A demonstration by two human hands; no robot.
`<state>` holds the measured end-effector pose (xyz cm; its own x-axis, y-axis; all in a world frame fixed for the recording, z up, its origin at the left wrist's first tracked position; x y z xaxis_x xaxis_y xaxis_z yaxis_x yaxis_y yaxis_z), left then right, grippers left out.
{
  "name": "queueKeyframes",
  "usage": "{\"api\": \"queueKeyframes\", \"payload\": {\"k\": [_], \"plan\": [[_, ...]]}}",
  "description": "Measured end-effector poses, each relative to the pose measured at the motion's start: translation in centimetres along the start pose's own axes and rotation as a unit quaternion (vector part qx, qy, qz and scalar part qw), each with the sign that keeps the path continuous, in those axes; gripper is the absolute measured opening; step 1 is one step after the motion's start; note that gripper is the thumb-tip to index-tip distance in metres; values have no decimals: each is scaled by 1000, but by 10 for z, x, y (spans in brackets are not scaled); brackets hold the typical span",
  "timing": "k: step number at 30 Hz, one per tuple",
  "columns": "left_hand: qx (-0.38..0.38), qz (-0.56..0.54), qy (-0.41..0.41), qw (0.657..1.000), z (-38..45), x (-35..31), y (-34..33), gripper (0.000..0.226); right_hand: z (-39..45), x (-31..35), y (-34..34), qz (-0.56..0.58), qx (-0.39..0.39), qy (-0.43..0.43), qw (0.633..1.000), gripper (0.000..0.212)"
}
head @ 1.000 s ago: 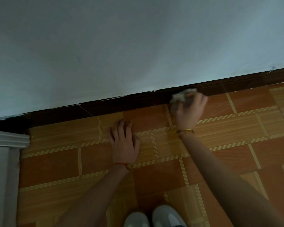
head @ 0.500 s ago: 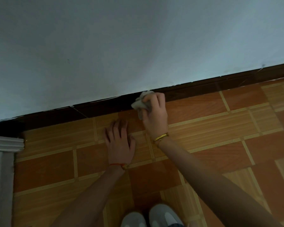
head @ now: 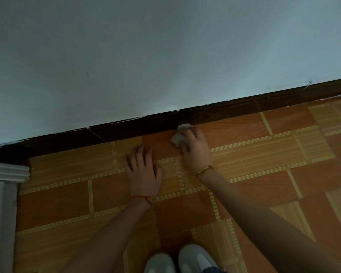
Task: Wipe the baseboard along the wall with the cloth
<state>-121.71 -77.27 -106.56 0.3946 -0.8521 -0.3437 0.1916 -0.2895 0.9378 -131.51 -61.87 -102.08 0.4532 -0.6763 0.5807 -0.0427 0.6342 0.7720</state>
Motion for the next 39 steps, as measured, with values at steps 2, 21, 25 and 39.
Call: {"api": "queueKeyframes", "payload": {"k": [2,21,25,39], "plan": [[2,2,0,1000,0,1,0,51,4,14,-16,-9,44,47,998,41],[46,2,-43,998,1,-65,-20,48,4,-21,20,-96,105,69,987,32],[37,-20,-15,999,2,-73,-25,49,9,-42,33,-99,82,42,991,30],[7,6,-3,1000,-2,-79,-30,50,3,-88,73,-77,4,-49,996,35]]}}
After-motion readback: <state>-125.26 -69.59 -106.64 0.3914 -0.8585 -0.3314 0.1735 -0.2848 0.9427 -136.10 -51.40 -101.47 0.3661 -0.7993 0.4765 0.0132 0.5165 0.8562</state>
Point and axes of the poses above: each hand's wrist, its own z-axis towards the middle knuckle, its own y-axis out of the back of the hand, x = y × z, the point moved 4 cm from there along z, towards the middle knuckle, and after that the axes turned 13 degrees about y, right-handed, at the moved point
